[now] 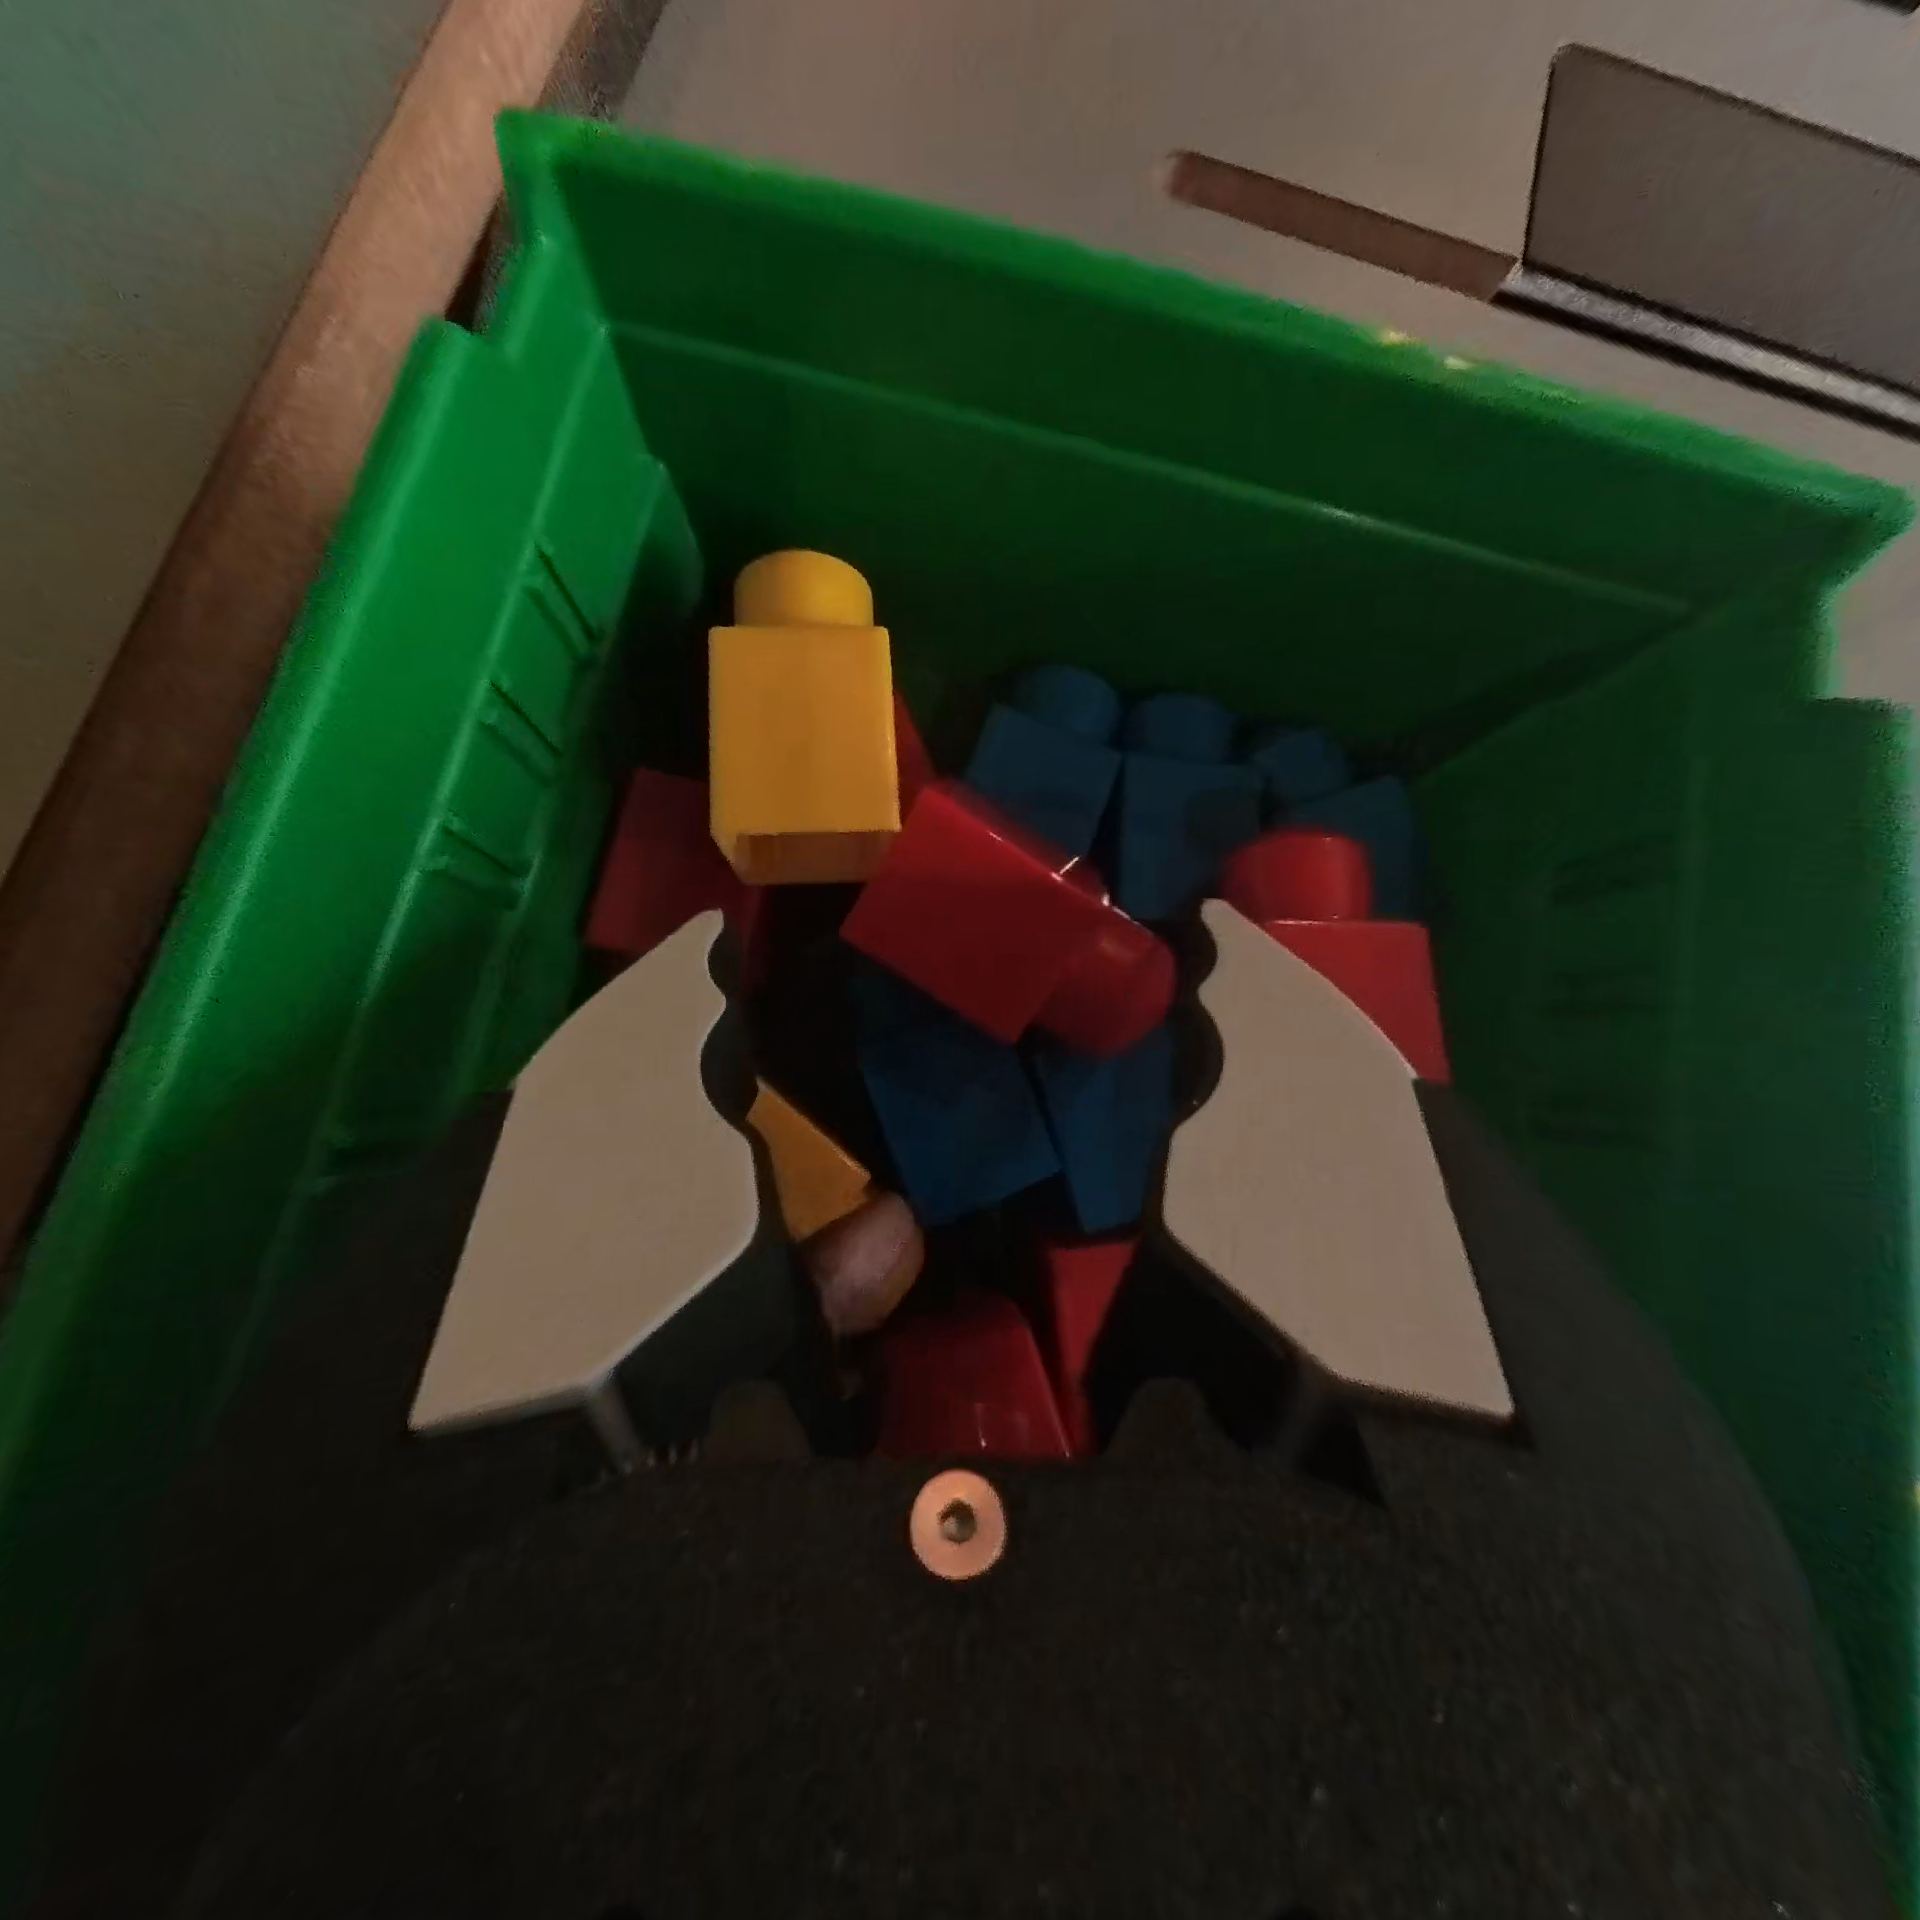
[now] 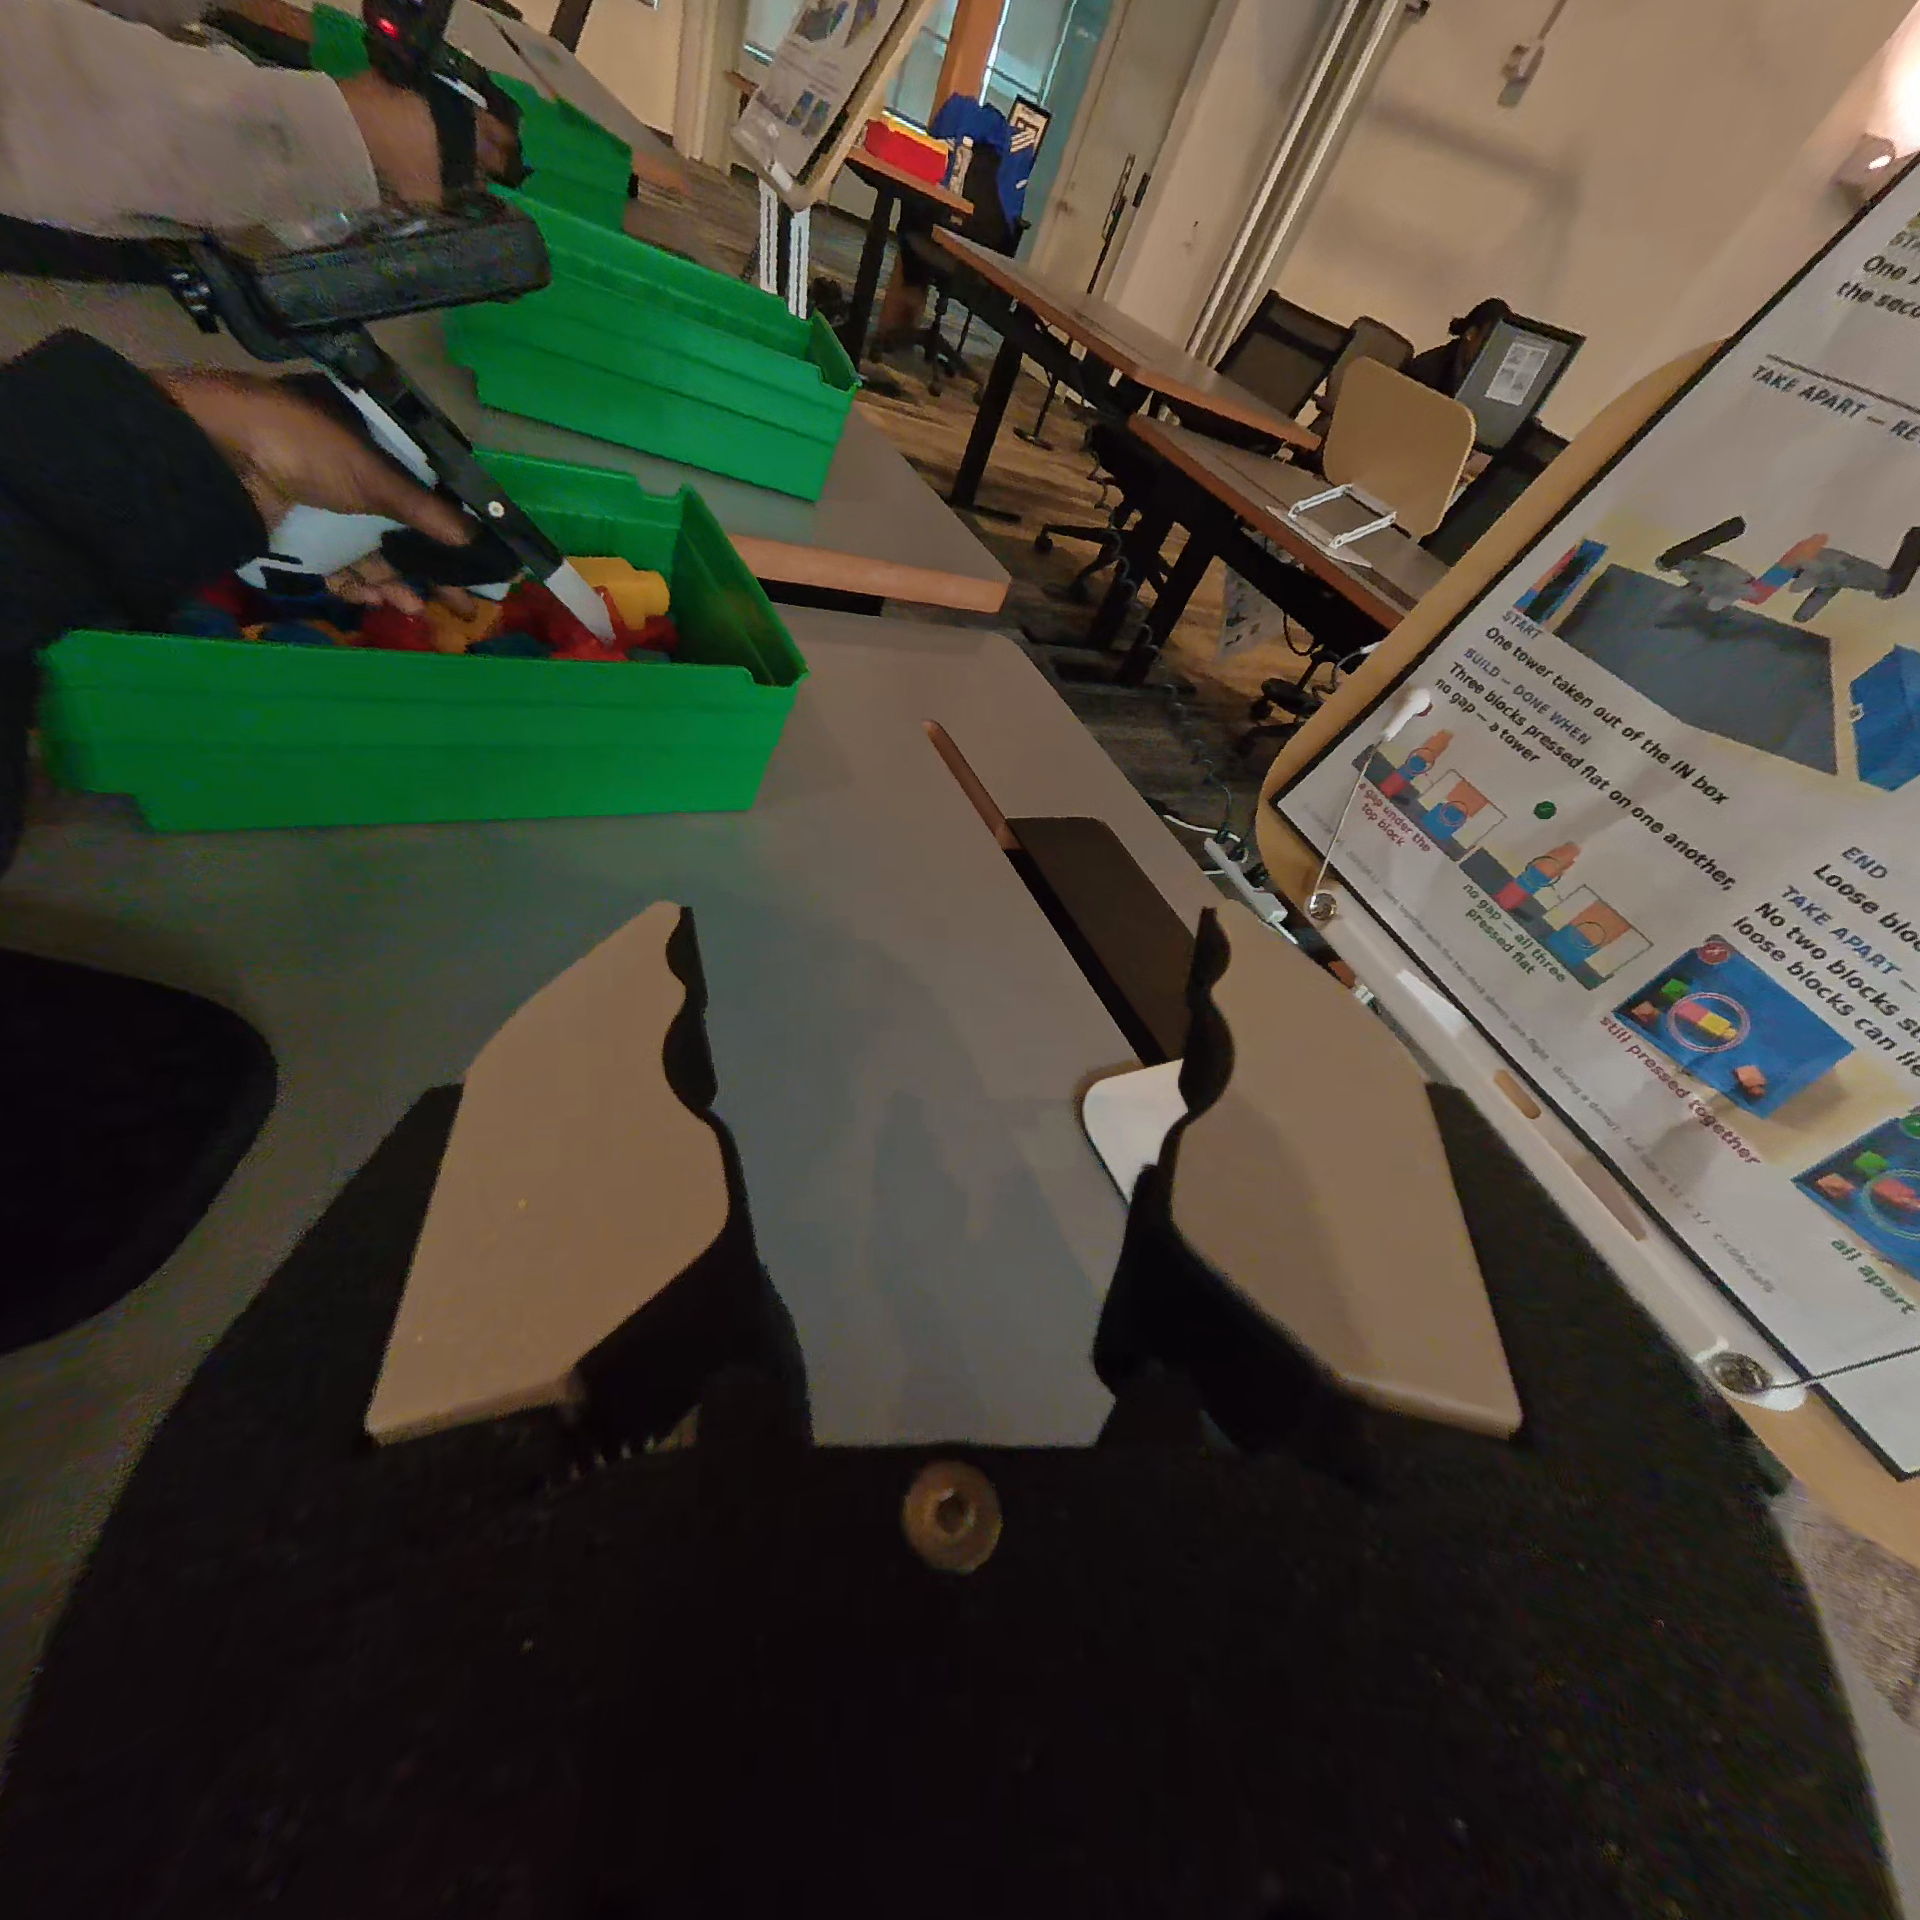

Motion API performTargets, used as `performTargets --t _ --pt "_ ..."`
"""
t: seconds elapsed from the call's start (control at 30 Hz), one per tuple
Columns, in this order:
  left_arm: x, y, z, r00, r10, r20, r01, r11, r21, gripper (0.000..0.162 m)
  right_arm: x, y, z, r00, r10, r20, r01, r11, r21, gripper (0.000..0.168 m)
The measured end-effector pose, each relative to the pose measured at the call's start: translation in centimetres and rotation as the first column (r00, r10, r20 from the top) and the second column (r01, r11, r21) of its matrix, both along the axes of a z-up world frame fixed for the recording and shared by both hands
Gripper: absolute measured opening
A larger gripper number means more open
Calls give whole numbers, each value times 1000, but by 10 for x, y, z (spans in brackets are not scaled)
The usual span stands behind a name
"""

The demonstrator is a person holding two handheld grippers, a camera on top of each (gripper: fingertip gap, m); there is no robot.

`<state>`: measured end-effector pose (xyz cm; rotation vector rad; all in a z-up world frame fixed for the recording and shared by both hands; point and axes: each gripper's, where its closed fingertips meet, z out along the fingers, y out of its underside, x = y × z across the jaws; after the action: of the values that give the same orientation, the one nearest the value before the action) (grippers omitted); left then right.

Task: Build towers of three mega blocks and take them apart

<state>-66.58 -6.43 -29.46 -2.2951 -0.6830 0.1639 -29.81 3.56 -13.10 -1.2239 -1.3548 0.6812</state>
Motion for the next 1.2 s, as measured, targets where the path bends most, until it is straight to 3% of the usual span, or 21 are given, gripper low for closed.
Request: performTargets --t 0.13,0.3,0.47,0.6,0.73,0.83,1.0,1.1,1.2 --pt "-4 6 -16 999 23 39 -23 1000 -2 80 4 2 1 1000 -12 12 12 1000 24 90" --pt "-8 8 -13 999 21 -27 -20 1000 14 53 6 5 -1 1000 -23 16 22 999 30 90" --pt "-5 7 -8 999 -13 -39 14 999 34 50 3 4 -11 998 -13 66 10 999 50 91" --pt "1 9 19 997 -48 -68 56 992 117 49 -2 0 -15 997 6 78 -9 999 39 91" --pt "21 22 73 987 -97 -130 131 949 287 49 -7 -4 -14 998 32 51 -33 999 9 90" --pt "52 38 124 962 -165 -218 249 855 454 48 -11 -9 -11 998 51 20 -51 999 -5 88" --pt "137 66 204 903 -299 -308 428 571 701 47 -22 -18 5 995 64 -82 -61 997 38 85" --pt "191 80 232 873 -363 -326 467 428 774 47 -25 -21 23 982 31 -186 -11 994 107 82" --pt "241 91 244 848 -431 -308 466 330 821 48 -21 -19 43 958 -45 -284 98 980 175 77"
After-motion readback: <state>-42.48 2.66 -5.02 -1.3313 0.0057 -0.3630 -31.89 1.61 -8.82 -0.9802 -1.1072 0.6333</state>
